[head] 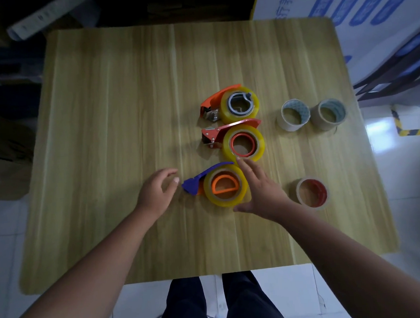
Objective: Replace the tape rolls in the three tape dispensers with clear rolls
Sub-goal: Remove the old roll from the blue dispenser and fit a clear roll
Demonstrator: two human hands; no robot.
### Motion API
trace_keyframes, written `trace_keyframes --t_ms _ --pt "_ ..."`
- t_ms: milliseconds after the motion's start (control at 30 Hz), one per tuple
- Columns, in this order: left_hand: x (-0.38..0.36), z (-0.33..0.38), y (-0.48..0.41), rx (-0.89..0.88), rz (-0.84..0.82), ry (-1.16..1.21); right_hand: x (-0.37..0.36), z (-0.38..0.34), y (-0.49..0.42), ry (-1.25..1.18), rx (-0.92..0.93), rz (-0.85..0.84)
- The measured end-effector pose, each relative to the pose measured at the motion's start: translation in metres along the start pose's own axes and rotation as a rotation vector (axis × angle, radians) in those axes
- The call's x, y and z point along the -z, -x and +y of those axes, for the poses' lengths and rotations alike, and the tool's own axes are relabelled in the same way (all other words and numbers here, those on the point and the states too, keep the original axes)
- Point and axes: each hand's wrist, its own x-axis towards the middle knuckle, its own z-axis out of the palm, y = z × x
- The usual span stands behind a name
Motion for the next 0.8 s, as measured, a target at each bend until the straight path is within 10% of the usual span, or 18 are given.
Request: trace_keyframes --t_ms 200,800 --pt "0.001 0.041 -0.018 0.015 -0.452 -0.169 -0.01 0.002 0.0 -0.02 -0.014 -0.009" --pt "-0.017 0.049 -0.017 -0.035 -0.476 -0.146 -0.012 -0.003 -0.002 0.215 -0.001 -0.055"
